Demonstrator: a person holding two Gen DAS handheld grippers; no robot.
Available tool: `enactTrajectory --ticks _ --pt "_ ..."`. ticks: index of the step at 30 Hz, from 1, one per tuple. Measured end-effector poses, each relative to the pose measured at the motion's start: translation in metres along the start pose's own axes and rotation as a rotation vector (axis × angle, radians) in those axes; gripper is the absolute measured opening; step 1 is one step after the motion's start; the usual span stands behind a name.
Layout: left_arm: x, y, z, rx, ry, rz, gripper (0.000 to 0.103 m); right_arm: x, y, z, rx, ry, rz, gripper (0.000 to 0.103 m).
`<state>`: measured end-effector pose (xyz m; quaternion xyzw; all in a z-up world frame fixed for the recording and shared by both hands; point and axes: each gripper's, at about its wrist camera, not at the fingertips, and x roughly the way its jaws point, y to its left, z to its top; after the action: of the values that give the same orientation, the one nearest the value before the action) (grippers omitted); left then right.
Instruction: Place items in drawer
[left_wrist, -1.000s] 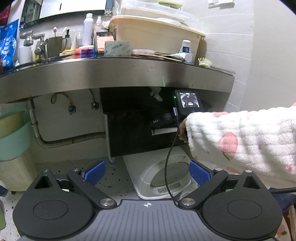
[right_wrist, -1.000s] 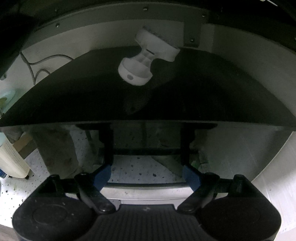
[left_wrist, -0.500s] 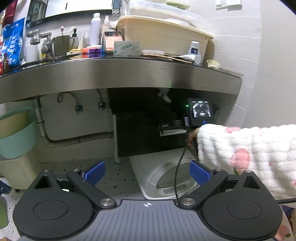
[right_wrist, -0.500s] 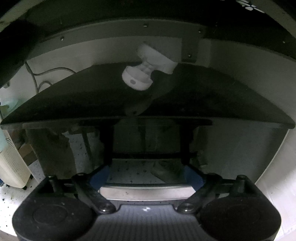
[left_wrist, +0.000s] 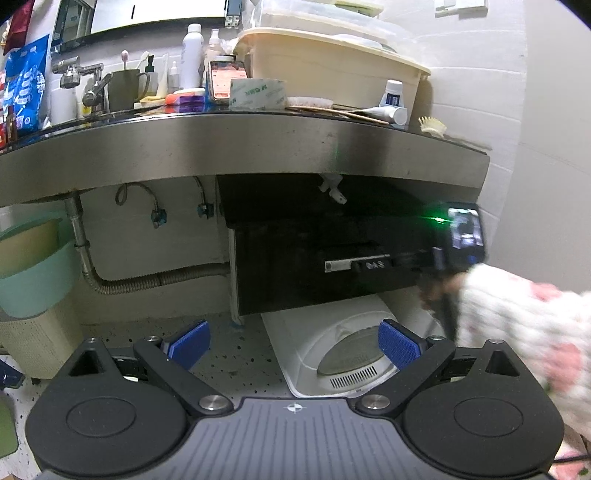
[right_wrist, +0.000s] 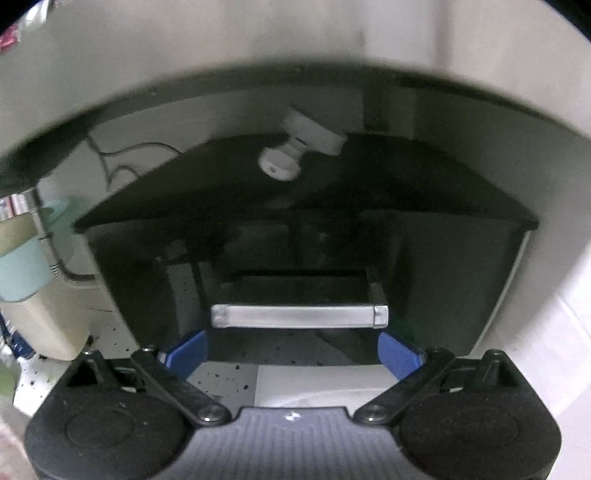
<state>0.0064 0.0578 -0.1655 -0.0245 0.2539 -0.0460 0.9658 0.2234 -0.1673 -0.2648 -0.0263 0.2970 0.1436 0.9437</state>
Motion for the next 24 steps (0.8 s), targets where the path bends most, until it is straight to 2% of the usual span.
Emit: enactTrajectory --ticks 4,9,13,18,24 --pt "0.001 0.002 0.008 0.002 -0.025 0.010 0.098 -0.032 0.005 0.008 0.016 -0.020 0.018 0.099" --pt "0.001 0.004 0.020 0.006 -0.062 0.028 0.098 -0.069 0.005 0.021 0.100 -0.035 0.052 0.099" --pt "-0.001 0.006 0.031 0.011 -0.099 0.043 0.098 -0.105 0.015 0.028 0.103 -0.088 0.055 0.101" --pt "-0.003 0.004 0.039 0.009 -0.126 0.035 0.098 -0.148 0.030 0.035 0.081 -0.147 0.006 0.103" --pt "-0.004 -0.002 0.045 0.014 -0.146 0.023 0.098 -0.177 0.044 0.042 0.062 -0.164 -0.055 0.103"
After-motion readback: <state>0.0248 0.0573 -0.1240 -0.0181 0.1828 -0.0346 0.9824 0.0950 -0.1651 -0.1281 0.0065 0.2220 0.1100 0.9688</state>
